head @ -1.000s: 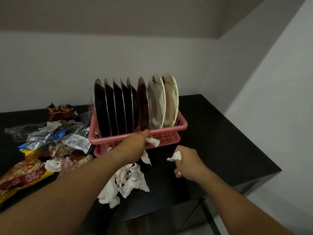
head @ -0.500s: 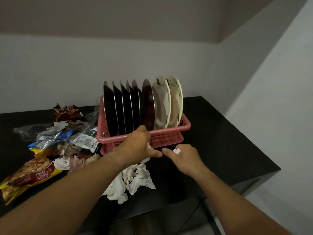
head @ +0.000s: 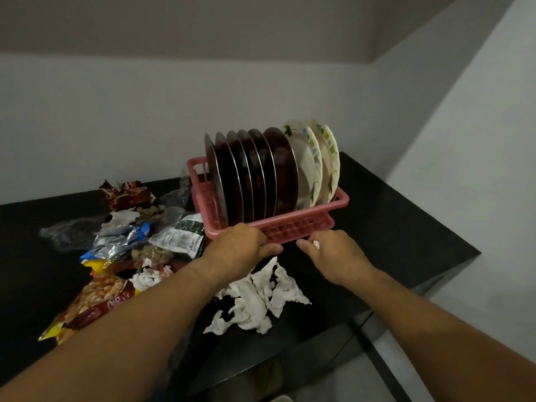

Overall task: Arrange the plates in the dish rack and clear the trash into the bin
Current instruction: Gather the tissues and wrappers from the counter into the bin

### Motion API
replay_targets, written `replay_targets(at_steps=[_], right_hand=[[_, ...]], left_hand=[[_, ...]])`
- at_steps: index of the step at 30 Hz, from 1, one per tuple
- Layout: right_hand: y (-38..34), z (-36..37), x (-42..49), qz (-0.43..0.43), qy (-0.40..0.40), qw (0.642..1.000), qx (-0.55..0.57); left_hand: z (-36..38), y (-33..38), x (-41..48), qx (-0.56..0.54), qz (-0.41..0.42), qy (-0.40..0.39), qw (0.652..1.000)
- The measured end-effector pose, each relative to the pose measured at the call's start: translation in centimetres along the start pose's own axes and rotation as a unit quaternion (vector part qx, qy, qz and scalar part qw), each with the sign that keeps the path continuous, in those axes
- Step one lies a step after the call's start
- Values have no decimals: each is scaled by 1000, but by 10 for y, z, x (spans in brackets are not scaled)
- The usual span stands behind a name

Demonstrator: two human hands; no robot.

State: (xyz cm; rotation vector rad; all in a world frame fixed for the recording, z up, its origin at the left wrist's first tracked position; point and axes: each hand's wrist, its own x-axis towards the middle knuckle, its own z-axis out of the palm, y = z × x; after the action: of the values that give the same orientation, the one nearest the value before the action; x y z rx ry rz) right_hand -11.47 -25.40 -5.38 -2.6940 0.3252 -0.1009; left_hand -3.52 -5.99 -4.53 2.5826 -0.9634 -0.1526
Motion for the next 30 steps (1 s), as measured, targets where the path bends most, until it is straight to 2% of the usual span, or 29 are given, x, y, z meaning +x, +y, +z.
replay_targets(at_steps=[4,7,10,15,20,26,30], right_hand=[[-16,7,-8,15,28,999,-44],[-26,12,-17,44,34,998,14],[-36,10,-27,63,38,996,41],[-43,-2,-49,48,-7,998,45],[-34,-14,-78,30,-11,999,42],[-8,-7,-131,28,-16,998,62],[12,2,-157,81,6,992,97]], left_hand=[[2,-18,-11,66,22,70,995],[4,-28,-21,57,32,101,993],[1,-33,-28,26,34,96,994],[-10,-20,-40,-14,38,53,998],[-14,6,-56,-4,31,23,999],[14,54,-92,87,12,62,994],[45,80,-118,65,-3,92,994]])
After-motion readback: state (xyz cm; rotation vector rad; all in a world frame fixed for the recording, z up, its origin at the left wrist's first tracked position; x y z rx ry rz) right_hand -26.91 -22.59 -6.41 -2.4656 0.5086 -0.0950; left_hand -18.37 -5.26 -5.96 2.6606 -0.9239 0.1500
